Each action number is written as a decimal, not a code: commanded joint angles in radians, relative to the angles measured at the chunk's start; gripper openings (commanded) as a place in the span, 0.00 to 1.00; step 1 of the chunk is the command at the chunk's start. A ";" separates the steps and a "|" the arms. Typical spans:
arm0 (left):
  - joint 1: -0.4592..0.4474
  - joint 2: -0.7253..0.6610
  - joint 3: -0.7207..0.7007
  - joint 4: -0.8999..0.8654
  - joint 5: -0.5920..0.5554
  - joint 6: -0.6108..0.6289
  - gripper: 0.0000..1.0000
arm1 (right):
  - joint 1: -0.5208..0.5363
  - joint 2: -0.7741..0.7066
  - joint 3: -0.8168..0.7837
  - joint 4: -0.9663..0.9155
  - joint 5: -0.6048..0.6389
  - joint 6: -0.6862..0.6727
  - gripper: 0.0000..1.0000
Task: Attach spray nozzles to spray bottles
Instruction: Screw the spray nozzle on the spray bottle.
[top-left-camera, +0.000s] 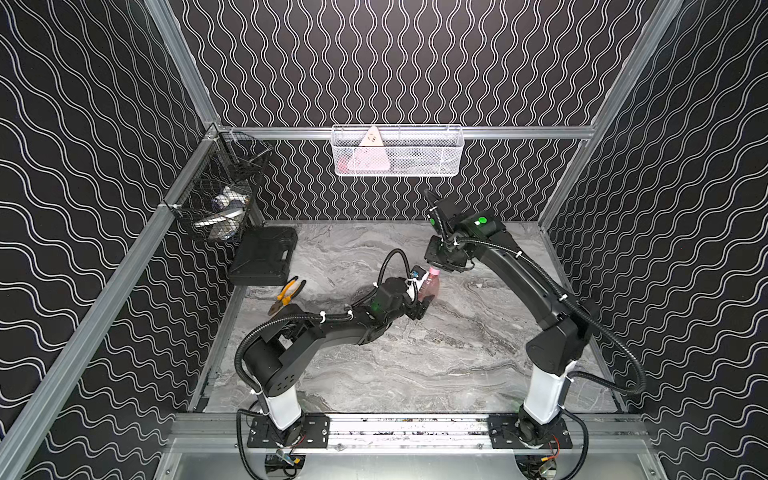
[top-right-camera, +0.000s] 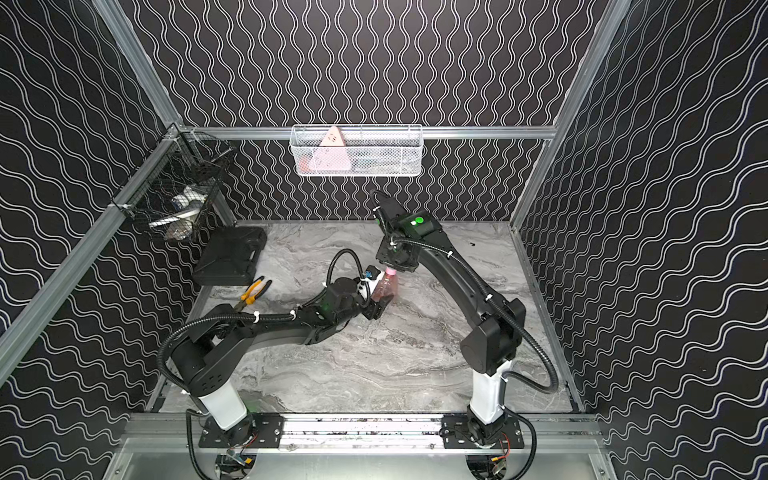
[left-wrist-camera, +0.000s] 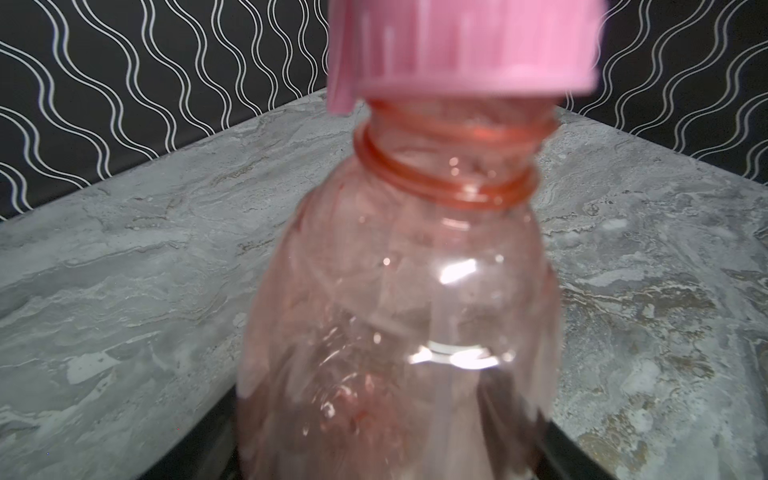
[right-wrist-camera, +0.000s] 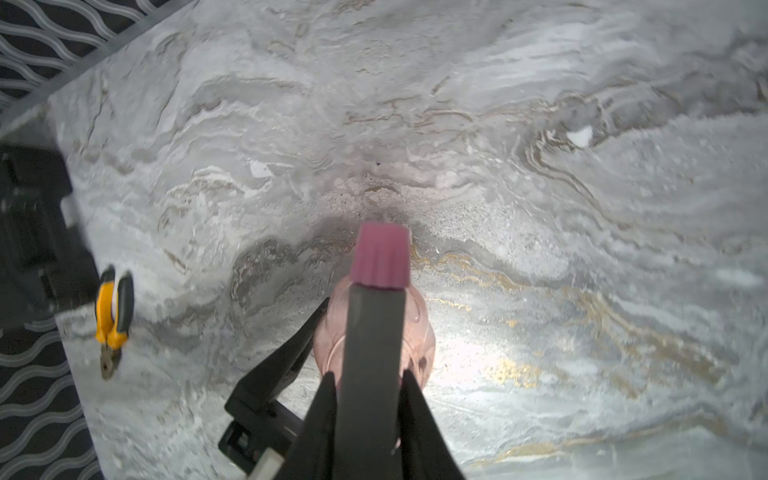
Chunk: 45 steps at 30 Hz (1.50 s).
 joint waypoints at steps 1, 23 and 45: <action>-0.004 0.002 0.000 0.132 -0.026 -0.010 0.45 | 0.007 0.049 0.054 -0.201 -0.043 0.256 0.00; 0.001 -0.028 -0.040 0.141 0.176 0.027 0.43 | 0.015 -0.009 0.151 -0.225 0.035 0.231 0.50; 0.134 -0.071 0.183 -0.286 0.703 -0.072 0.44 | -0.468 -0.477 -0.632 0.930 -0.801 -0.585 0.85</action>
